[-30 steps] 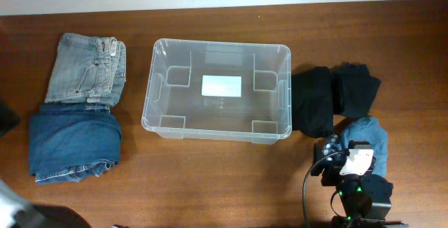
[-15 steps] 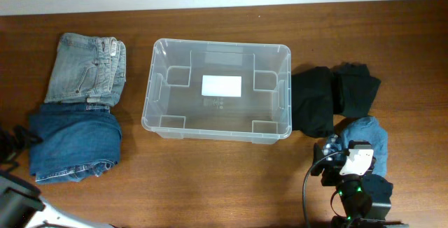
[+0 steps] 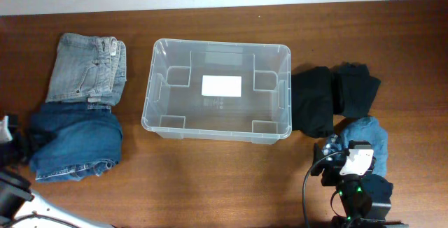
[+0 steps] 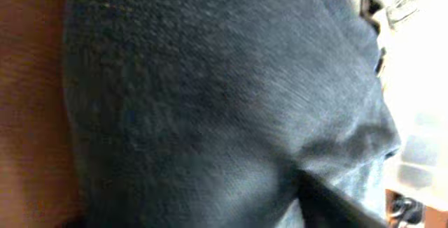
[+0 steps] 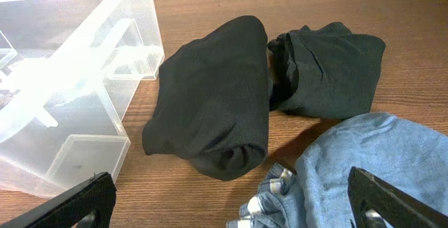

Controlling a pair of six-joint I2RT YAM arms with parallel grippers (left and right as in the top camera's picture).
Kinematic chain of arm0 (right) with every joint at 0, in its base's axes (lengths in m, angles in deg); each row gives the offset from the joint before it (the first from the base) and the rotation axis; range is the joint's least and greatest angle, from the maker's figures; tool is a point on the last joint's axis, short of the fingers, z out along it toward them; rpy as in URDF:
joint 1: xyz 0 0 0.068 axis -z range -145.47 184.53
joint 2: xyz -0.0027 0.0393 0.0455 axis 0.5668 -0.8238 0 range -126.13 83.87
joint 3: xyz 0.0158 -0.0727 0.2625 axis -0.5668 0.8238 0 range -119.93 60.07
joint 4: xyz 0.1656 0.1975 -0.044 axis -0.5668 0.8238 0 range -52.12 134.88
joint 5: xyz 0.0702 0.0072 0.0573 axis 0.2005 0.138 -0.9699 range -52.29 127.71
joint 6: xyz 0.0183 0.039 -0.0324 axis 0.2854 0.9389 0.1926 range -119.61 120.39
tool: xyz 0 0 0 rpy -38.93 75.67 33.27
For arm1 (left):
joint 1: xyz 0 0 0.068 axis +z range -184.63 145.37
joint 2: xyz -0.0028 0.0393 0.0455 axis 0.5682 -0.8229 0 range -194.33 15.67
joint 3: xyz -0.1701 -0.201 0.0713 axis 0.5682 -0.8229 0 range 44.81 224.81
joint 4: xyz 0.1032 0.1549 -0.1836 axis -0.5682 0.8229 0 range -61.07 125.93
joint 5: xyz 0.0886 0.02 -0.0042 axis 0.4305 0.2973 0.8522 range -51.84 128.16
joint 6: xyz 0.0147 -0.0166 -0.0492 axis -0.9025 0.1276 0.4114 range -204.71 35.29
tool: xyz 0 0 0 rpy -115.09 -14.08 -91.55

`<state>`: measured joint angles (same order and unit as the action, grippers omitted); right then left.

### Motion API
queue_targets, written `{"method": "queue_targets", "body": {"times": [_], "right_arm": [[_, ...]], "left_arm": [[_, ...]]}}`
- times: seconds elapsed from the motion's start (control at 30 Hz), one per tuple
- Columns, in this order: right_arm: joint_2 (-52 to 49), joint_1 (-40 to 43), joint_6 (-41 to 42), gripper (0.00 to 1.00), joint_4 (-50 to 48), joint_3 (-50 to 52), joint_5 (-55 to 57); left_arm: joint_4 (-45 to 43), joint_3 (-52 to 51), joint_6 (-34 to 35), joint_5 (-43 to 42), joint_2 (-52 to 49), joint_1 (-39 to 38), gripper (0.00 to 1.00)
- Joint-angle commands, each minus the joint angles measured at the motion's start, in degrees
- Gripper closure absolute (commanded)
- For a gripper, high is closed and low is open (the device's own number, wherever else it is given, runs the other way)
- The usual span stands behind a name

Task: Pack container
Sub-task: 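Grasp the dark-blue jeans with the left gripper and lift them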

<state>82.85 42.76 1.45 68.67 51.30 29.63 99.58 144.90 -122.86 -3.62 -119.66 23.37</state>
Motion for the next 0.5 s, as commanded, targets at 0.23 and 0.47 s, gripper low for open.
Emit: {"method": "queue_targets", "body": {"times": [0.23, 0.47], "right_arm": [[0.28, 0.37, -0.22, 0.02, 0.02, 0.37, -0.35], [0.28, 0.37, -0.22, 0.02, 0.02, 0.37, -0.35]], "left_arm": [[12.57, 4.85, -1.86, -8.66, -4.68, -2.58, 1.00], [26.05, 21.75, 3.37, -19.23, 4.98, -3.15, 1.00]]}}
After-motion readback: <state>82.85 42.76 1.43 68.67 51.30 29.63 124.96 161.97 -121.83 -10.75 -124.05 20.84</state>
